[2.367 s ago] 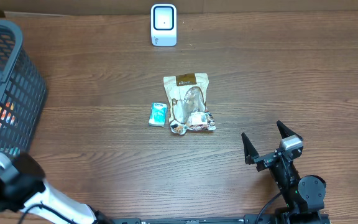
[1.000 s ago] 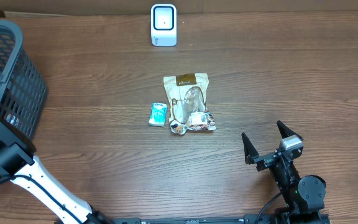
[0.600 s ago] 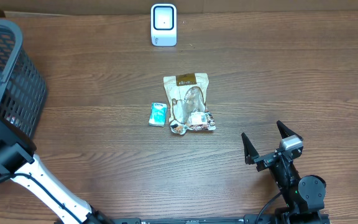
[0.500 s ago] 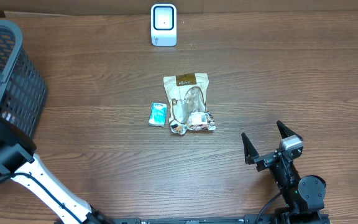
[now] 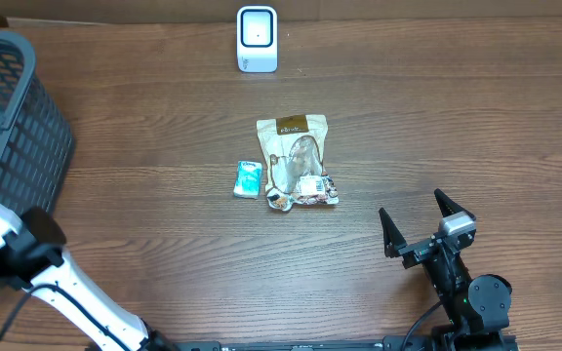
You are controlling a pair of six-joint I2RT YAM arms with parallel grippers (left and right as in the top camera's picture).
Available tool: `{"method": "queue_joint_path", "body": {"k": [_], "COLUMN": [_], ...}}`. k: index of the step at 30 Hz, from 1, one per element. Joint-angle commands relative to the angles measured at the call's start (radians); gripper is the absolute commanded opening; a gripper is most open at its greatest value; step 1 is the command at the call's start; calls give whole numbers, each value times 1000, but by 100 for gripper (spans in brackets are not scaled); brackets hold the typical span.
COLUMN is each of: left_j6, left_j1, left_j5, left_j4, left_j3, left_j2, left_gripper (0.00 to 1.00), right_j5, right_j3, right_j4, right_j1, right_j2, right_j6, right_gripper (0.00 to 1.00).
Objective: Scan the item barcode
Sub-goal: 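Carry the orange Kleenex box toward the table centre near the scanner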
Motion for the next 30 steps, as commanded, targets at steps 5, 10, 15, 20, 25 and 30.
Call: {"method": "queue_joint_path", "body": {"k": [5, 10, 15, 20, 25, 30], "left_j6": [-20, 22, 24, 20, -66, -181], "left_j1": [-118, -304, -521, -717, -864, -915], "left_j5": [105, 105, 96, -18, -192, -269], "left_j4": [-33, -33, -32, 36, 209, 378], "left_j3": [31, -38, -309, -696, -1037, -1261], "left_j2": [-166, -175, -174, -172, -172, -172], "left_gripper": [4, 4, 4, 4, 4, 4], "right_j5": [8, 8, 8, 8, 8, 8], "right_j3": [-11, -11, -11, -11, -11, -11], "right_j4": [5, 5, 5, 5, 5, 5], "right_j1": [4, 4, 4, 4, 4, 4], "right_j2": [-12, -12, -12, -12, -12, -12], "right_j6": [2, 2, 2, 2, 2, 2], "right_gripper": [100, 100, 100, 100, 100, 100]}}
